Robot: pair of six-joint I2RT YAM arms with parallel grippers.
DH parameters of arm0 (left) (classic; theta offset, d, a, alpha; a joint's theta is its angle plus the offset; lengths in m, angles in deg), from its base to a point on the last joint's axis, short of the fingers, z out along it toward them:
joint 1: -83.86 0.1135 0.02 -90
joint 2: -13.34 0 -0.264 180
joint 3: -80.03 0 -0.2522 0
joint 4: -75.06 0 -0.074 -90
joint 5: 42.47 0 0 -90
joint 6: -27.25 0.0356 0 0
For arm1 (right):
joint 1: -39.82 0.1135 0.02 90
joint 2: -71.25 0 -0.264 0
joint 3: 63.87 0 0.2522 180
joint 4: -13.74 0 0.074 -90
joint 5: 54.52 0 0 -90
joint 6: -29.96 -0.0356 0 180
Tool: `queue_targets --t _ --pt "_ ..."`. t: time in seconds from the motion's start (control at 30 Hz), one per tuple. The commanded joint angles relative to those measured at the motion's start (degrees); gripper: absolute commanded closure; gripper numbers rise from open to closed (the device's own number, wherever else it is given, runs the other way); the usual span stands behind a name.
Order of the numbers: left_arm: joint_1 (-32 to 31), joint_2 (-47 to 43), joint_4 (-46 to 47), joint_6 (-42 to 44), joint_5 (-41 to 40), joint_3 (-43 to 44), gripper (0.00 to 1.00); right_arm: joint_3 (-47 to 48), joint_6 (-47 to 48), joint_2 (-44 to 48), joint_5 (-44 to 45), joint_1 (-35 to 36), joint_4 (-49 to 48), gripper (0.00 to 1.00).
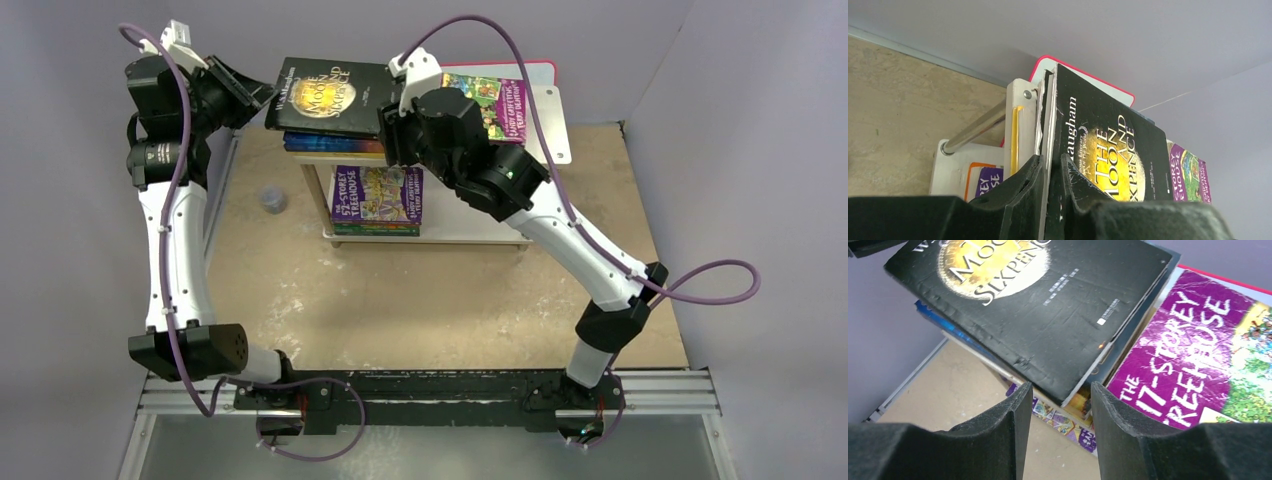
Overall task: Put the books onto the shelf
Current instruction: Place the book on the shelf.
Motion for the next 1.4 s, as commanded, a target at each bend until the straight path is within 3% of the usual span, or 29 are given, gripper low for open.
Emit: queue_targets --t 0.0,0.47,0.7,1.13,1.37 --pt "0.24 0.72 4.90 -1.56 1.35 2.48 0.83 2.39 0.43 1.37 2.22 -1.43 -2.38 0.52" --pt "0.20 2.37 7.47 -3.32 2.62 2.74 0.89 5.27 0.79 -1.33 -1.27 -2.65 -0.34 0.55" --pt "0.20 2.87 8.78 -4.26 3.39 2.26 0.91 3.09 1.34 0.37 -6.54 -2.65 -0.70 0.42" --pt "0.20 2.64 9.19 -4.61 3.73 1.80 0.84 0.04 4.02 2.17 -7.89 -2.65 0.54 0.38" --pt "0.22 2.57 9.13 -4.71 3.54 1.36 0.87 2.04 6.05 0.50 -3.36 -2.67 1.34 0.46"
